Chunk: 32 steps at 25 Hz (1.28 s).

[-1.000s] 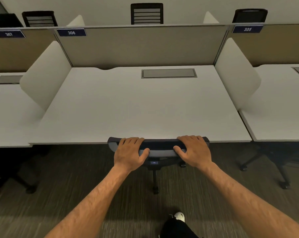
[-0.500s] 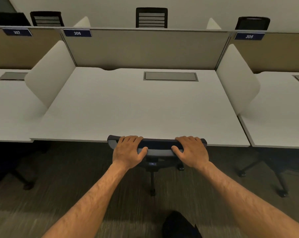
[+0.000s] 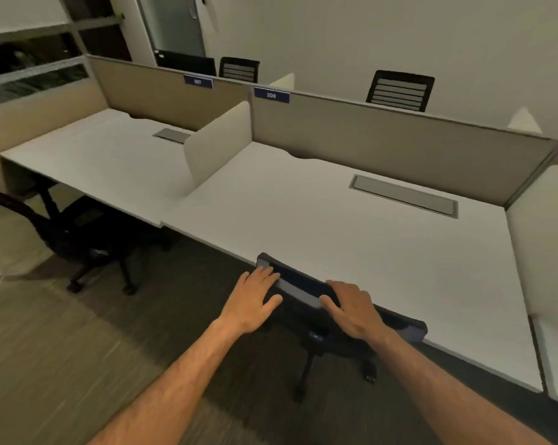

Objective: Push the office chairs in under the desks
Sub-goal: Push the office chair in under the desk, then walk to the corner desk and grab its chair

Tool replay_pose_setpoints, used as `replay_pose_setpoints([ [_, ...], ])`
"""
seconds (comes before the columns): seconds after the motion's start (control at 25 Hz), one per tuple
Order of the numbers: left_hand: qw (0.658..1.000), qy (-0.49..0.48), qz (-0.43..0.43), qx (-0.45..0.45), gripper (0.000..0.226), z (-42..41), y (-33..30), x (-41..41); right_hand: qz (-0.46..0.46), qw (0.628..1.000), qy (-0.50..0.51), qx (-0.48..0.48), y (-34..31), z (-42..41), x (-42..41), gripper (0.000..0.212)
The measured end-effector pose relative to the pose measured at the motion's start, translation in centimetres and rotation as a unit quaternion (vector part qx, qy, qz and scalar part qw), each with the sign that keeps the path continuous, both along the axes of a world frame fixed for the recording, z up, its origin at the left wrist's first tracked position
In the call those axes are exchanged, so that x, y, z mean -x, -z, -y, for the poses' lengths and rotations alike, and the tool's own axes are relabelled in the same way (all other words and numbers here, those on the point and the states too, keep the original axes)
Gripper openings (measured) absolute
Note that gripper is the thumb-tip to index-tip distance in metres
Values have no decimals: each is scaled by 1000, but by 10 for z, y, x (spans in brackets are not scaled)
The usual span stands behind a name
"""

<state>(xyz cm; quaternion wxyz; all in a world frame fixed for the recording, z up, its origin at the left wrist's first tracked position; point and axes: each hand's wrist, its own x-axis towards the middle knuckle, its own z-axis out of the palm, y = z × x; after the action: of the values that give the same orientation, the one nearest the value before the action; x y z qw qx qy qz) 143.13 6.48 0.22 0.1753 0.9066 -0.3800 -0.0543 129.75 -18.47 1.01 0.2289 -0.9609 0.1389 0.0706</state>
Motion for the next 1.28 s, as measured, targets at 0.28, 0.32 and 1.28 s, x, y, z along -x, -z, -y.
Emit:
replay_pose_setpoints([
  [0.28,941,-334,-33,52,59,-188,-27,62,91,950,-289,-74,-21,-154,-90,60],
  [0.32,926,-371,-28,60,58,-217,-33,73,93,940,-318,-84,-22,-180,-98,60],
  [1.28,847,-499,23,181,59,-623,-77,23,139,848,-476,-188,-69,-661,-215,74],
])
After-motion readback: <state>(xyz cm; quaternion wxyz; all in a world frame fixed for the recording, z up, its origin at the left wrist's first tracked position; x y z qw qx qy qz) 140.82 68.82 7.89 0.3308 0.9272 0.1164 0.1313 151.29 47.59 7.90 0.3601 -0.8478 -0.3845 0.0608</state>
